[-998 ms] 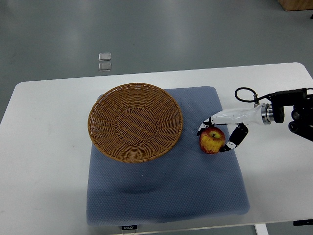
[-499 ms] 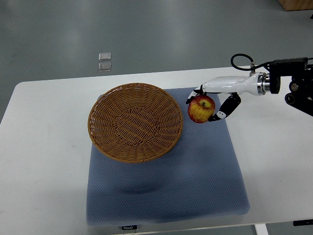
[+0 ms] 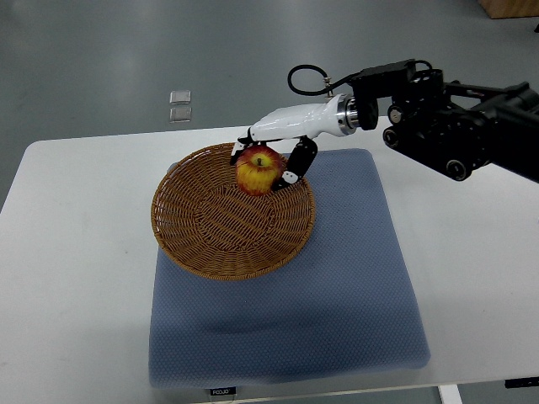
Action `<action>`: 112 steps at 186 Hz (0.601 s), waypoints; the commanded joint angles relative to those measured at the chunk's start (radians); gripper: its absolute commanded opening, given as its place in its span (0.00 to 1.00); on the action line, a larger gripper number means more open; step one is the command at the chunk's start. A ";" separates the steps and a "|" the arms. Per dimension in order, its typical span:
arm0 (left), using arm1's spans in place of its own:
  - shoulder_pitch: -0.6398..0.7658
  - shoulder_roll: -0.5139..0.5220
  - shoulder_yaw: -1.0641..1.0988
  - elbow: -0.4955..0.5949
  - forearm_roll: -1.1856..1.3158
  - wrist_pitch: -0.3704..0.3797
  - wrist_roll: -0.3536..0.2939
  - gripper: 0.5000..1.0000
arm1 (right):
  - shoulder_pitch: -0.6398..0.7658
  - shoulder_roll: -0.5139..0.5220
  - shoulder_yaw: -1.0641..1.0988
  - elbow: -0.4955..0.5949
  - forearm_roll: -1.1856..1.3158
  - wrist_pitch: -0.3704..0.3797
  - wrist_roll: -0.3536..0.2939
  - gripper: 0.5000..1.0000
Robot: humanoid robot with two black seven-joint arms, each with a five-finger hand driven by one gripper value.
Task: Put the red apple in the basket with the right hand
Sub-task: 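Lift the apple with the right hand and carry it over the basket, then lower the apple into the basket and open the right hand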
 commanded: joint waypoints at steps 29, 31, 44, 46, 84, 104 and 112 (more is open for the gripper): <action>0.000 0.000 -0.001 0.000 -0.002 0.000 0.000 1.00 | 0.015 0.134 -0.065 -0.139 -0.003 -0.004 -0.004 0.37; 0.000 0.000 -0.001 0.000 -0.002 0.000 0.000 1.00 | 0.015 0.134 -0.065 -0.139 -0.003 -0.004 -0.004 0.37; 0.000 0.000 -0.001 0.000 0.000 0.000 0.000 1.00 | 0.013 0.134 -0.097 -0.177 -0.006 -0.013 -0.012 0.40; 0.000 0.000 -0.001 0.000 -0.002 0.000 0.000 1.00 | 0.015 0.134 -0.102 -0.180 -0.006 -0.013 -0.012 0.40; 0.000 0.000 0.001 0.000 0.000 0.000 0.000 1.00 | 0.004 0.134 -0.135 -0.213 -0.004 -0.016 -0.025 0.50; 0.000 0.000 0.001 0.000 0.000 0.000 0.000 1.00 | -0.005 0.134 -0.157 -0.213 0.001 -0.018 -0.027 0.54; 0.000 0.000 0.001 0.000 0.000 0.000 0.000 1.00 | -0.007 0.134 -0.157 -0.213 0.002 -0.016 -0.025 0.56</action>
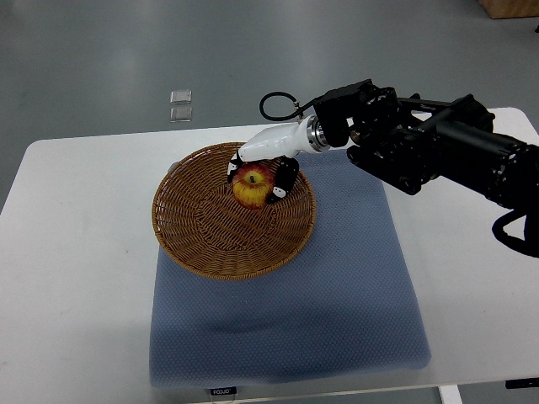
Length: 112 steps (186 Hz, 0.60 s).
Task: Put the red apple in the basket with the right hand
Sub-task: 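Lower the apple into the basket and open the right hand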
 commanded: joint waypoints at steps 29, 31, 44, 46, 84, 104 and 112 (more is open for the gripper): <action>0.000 0.000 0.000 0.000 -0.001 0.000 0.000 1.00 | -0.014 0.000 -0.009 0.004 0.007 -0.003 0.000 0.63; 0.000 0.000 0.000 0.000 0.001 0.000 0.000 1.00 | -0.014 0.000 -0.008 0.004 0.007 -0.004 0.000 0.64; 0.000 0.000 0.000 0.000 0.001 0.000 0.000 1.00 | -0.015 0.000 -0.009 0.005 0.007 -0.009 0.000 0.69; 0.000 0.000 0.000 0.000 0.001 0.000 0.000 1.00 | -0.015 0.000 -0.009 0.005 0.007 -0.009 0.000 0.69; -0.002 0.000 0.000 0.000 -0.001 0.000 0.000 1.00 | -0.017 0.000 -0.006 0.007 0.016 -0.010 0.001 0.83; 0.000 0.000 0.000 0.000 -0.001 0.000 0.000 1.00 | -0.009 0.000 0.005 0.016 0.018 -0.012 0.001 0.84; 0.000 0.000 0.000 0.000 0.001 0.000 0.000 1.00 | -0.005 0.000 0.012 0.025 0.021 -0.009 0.001 0.84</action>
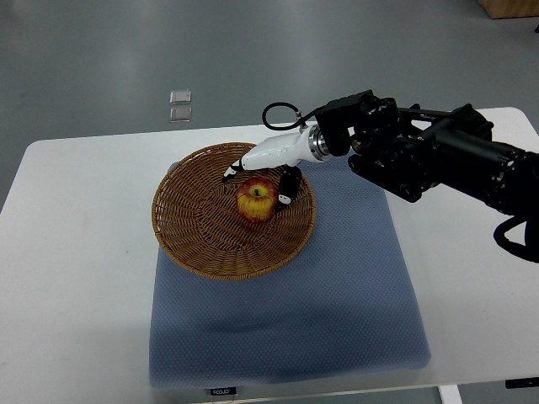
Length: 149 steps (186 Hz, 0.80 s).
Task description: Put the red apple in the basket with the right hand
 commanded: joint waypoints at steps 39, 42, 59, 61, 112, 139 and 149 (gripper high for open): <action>-0.001 0.000 0.000 0.000 0.001 0.000 0.000 1.00 | 0.052 0.000 0.076 0.026 0.181 0.042 0.000 0.83; -0.001 0.000 0.000 0.000 0.001 0.000 0.000 1.00 | 0.052 0.000 0.076 0.026 0.181 0.042 0.000 0.83; -0.001 0.000 0.000 0.000 0.000 0.000 0.000 1.00 | 0.057 0.000 0.105 0.032 0.325 0.114 -0.001 0.83; -0.001 0.000 0.000 0.000 0.000 0.000 0.000 1.00 | 0.057 0.000 0.105 0.032 0.325 0.114 -0.001 0.83; 0.000 0.000 0.000 0.000 0.001 0.000 0.000 1.00 | -0.023 -0.132 0.224 0.021 0.736 0.100 -0.092 0.83; 0.000 0.000 0.000 0.000 0.001 -0.001 0.000 1.00 | -0.104 -0.199 0.281 0.014 0.899 -0.010 -0.166 0.83; -0.001 0.000 0.000 0.000 0.001 -0.001 0.000 1.00 | -0.119 -0.206 0.291 0.011 0.925 -0.034 -0.176 0.83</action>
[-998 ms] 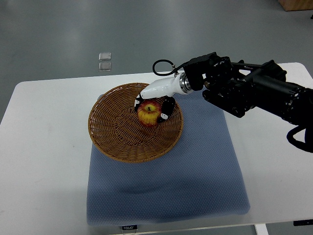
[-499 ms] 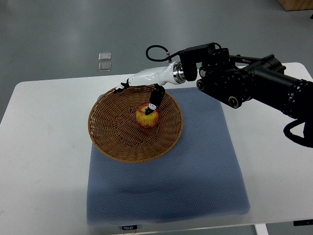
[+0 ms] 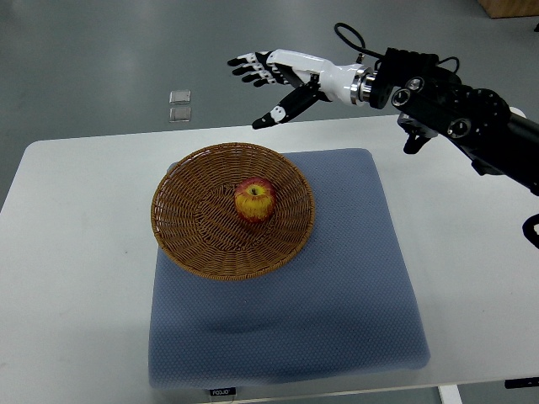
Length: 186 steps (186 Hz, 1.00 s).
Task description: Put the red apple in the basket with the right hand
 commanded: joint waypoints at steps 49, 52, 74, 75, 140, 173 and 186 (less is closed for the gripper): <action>-0.001 0.000 0.001 -0.001 0.000 -0.001 0.000 1.00 | -0.215 -0.042 0.105 -0.031 0.425 -0.361 -0.081 0.83; -0.001 0.000 0.001 -0.001 0.000 -0.001 0.000 1.00 | -0.220 -0.042 0.105 -0.031 0.436 -0.366 -0.081 0.83; -0.001 0.000 0.000 -0.001 0.000 -0.001 0.000 1.00 | -0.257 -0.042 0.119 -0.031 0.551 -0.400 -0.081 0.83; -0.001 0.000 0.000 -0.001 0.000 -0.001 0.000 1.00 | -0.257 -0.042 0.119 -0.031 0.551 -0.400 -0.081 0.83; -0.001 0.000 0.001 -0.001 0.000 -0.001 0.000 1.00 | -0.309 -0.042 0.180 -0.028 0.726 -0.398 -0.080 0.84; -0.001 0.000 0.001 -0.001 0.000 -0.001 0.000 1.00 | -0.317 -0.039 0.180 -0.028 0.717 -0.384 -0.076 0.84; -0.001 0.000 0.001 -0.001 0.000 -0.001 0.000 1.00 | -0.317 -0.040 0.171 -0.025 0.710 -0.369 -0.076 0.84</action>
